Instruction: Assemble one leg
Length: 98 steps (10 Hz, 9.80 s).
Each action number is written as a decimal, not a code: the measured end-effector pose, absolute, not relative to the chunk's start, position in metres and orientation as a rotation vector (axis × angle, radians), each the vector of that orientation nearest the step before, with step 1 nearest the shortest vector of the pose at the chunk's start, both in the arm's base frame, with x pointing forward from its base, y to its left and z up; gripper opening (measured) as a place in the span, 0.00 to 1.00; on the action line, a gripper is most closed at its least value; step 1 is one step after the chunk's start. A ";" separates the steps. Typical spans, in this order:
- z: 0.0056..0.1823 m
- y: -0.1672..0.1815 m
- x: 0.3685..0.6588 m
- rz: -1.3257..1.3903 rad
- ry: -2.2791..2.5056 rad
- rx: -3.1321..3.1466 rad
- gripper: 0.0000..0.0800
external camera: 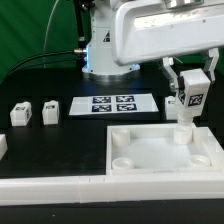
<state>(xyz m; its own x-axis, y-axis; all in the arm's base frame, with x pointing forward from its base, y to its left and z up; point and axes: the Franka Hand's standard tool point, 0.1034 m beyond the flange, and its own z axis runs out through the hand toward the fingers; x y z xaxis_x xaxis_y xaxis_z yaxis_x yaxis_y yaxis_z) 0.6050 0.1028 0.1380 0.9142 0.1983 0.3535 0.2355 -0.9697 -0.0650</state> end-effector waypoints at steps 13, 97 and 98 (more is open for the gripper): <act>0.118 0.110 0.617 -0.963 -0.336 -2.899 0.37; 0.091 0.088 0.622 0.117 -0.137 -2.963 0.81; 0.089 0.088 0.624 0.116 -0.137 -2.962 0.81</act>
Offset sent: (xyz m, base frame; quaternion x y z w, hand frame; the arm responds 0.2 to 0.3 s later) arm 0.0011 0.0113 -0.0014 0.0234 0.1694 0.0312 0.9848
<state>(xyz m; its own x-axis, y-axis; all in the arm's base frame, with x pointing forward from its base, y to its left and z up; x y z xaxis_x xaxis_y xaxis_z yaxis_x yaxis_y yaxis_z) 0.6242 0.0882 0.0888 0.9927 0.0982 -0.0695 0.0847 -0.9807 -0.1764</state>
